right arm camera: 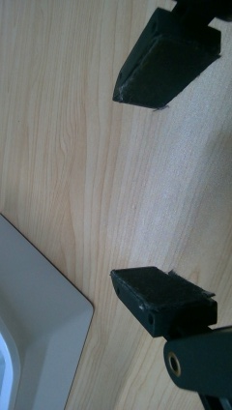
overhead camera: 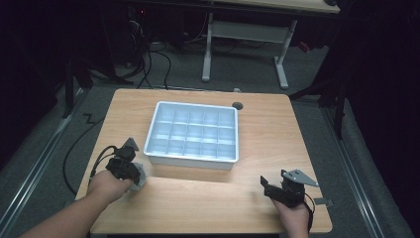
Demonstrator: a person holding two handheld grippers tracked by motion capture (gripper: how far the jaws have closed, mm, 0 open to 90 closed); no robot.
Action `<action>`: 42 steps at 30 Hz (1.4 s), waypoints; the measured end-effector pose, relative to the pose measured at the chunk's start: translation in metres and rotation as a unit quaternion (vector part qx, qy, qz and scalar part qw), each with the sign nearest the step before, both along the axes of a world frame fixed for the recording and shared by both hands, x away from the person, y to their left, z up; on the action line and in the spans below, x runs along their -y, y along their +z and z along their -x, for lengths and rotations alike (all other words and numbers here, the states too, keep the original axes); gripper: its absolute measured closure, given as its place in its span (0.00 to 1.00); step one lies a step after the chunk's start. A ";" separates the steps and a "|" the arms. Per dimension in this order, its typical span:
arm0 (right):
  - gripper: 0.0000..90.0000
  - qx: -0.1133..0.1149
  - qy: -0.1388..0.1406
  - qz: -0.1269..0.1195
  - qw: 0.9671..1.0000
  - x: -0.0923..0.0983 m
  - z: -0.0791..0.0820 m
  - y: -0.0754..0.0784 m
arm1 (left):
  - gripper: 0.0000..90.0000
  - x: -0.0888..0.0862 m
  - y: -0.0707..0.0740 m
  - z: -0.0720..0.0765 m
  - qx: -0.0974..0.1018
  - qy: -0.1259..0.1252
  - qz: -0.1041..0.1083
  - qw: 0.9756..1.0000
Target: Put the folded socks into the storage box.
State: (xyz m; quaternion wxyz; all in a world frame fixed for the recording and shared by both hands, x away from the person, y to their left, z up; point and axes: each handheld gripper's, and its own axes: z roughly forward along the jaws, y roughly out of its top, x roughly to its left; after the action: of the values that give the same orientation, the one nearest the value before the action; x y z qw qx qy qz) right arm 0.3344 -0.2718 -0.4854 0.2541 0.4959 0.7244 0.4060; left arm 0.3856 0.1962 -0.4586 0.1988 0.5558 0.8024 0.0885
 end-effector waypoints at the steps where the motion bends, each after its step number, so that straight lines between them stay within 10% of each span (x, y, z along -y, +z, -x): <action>1: 0.17 -0.001 0.000 -0.001 1.000 0.000 0.000 0.000 | 0.73 0.000 0.006 -0.002 0.002 0.001 0.005 1.000; 12: 0.18 -0.001 0.002 -0.001 1.000 0.000 0.002 0.000 | 0.74 0.013 0.066 -0.030 0.005 -0.006 0.052 0.999; 20: 0.18 -0.003 0.006 0.001 1.000 -0.002 0.000 0.000 | 0.74 0.037 0.086 -0.066 -0.004 -0.034 0.030 0.999; 30: 0.18 -0.003 0.009 0.001 1.000 -0.002 -0.001 0.000 | 0.76 0.063 0.056 -0.106 -0.010 -0.034 -0.015 0.999; 42: 0.18 -0.003 0.011 0.002 1.000 -0.003 -0.002 -0.001 | 0.79 0.071 0.007 -0.124 -0.070 -0.046 -0.064 0.994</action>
State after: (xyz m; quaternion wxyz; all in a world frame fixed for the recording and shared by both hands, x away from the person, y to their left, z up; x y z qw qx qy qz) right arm 0.3365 -0.2693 -0.4860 0.2485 0.4884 0.7314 0.4059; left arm 0.5101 0.1252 -0.4512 0.1101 0.6086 0.7804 0.0919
